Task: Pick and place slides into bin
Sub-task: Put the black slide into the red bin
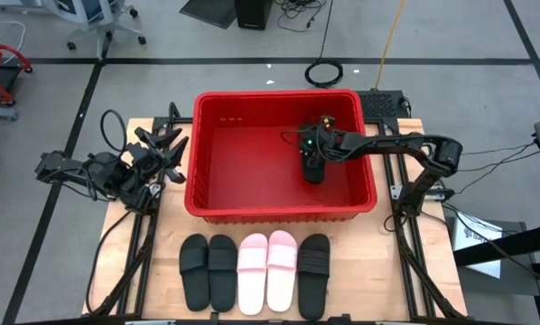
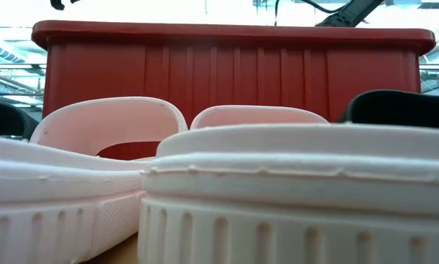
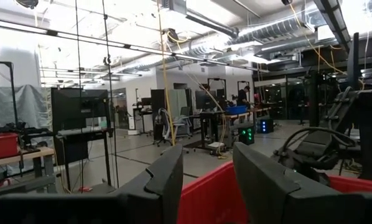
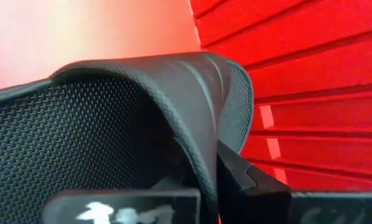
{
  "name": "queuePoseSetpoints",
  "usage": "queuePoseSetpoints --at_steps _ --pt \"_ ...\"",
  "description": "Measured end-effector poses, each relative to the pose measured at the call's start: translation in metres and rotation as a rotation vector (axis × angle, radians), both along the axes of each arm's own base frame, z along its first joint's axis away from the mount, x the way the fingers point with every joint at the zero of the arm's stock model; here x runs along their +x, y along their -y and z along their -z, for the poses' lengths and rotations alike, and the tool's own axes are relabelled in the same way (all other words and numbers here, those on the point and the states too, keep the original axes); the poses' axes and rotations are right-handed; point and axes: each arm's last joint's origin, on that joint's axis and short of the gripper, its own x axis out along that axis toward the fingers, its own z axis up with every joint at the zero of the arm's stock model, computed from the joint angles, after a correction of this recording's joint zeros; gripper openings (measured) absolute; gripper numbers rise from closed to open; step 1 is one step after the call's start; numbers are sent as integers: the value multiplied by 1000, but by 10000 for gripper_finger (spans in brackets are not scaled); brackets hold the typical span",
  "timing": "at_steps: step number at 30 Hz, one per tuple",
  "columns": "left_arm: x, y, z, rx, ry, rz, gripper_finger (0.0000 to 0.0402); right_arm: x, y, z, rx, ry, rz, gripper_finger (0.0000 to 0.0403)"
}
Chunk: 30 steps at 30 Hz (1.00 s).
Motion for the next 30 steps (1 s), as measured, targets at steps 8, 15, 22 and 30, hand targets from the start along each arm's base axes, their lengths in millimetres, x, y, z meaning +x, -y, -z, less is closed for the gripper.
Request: queuePoseSetpoints --at_steps 8,15,22,30 --pt "0 0 0 -9 8 4 147 8 2 6 -23 26 -12 4" --pt "0 0 0 -8 12 13 147 28 13 20 -47 -30 20 4" --pt "0 0 0 -9 13 15 147 33 15 25 -33 -28 31 14" --pt "0 0 0 1 5 12 147 32 15 25 -26 -41 28 38"
